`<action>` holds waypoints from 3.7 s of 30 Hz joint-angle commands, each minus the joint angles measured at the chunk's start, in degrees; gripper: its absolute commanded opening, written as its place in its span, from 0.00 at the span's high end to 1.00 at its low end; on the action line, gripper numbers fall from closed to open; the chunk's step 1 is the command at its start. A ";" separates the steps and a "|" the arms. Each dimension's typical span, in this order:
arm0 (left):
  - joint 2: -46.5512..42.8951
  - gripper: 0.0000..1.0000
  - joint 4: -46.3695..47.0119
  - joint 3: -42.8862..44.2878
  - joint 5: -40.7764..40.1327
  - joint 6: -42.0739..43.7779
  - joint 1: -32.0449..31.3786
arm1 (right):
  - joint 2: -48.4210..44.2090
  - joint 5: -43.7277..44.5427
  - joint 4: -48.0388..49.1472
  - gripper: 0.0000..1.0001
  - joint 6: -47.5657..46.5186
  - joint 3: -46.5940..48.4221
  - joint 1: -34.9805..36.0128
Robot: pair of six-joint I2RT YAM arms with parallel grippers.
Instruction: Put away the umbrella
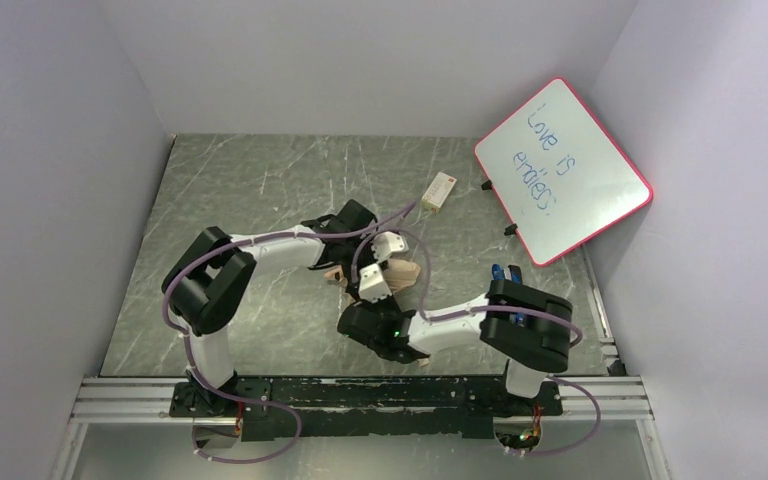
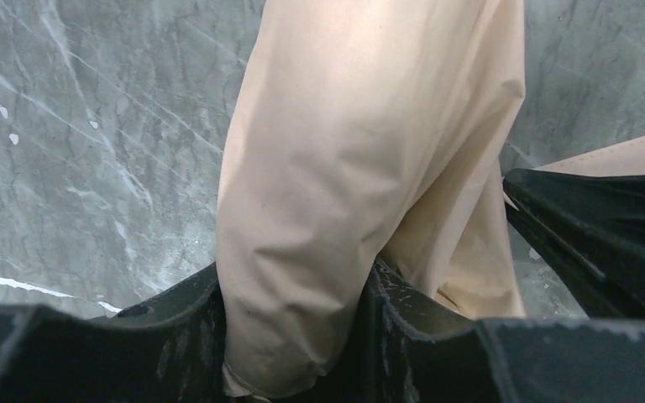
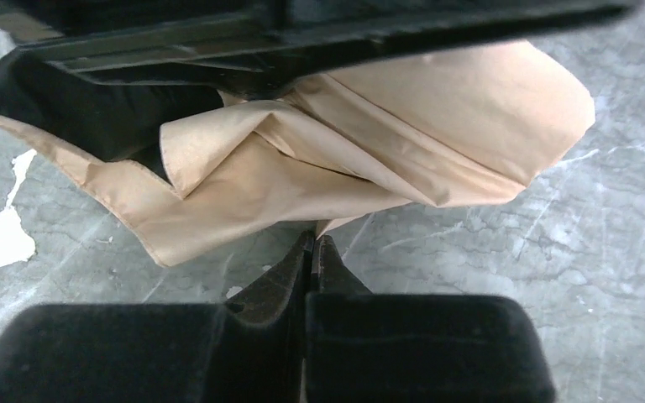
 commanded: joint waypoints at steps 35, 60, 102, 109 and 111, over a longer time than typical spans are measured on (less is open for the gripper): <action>3.76 0.95 11.56 -7.08 -17.27 12.10 -3.93 | -27.10 -11.53 -8.20 0.49 10.19 -7.92 10.61; 4.54 0.95 20.25 -12.44 -28.60 18.26 -9.04 | -37.66 -52.45 2.05 0.37 -1.50 -11.36 -54.21; 8.92 0.95 55.65 -29.71 -53.25 36.49 -23.12 | 13.07 -99.35 -45.65 0.21 -95.42 39.63 -53.52; 9.16 0.95 56.36 -29.91 -53.35 36.89 -23.52 | 16.25 -95.67 -46.96 0.15 -95.33 40.43 -51.53; 9.16 0.95 56.35 -29.84 -53.21 36.89 -23.69 | 16.47 -94.32 -45.92 0.14 -94.17 39.57 -51.21</action>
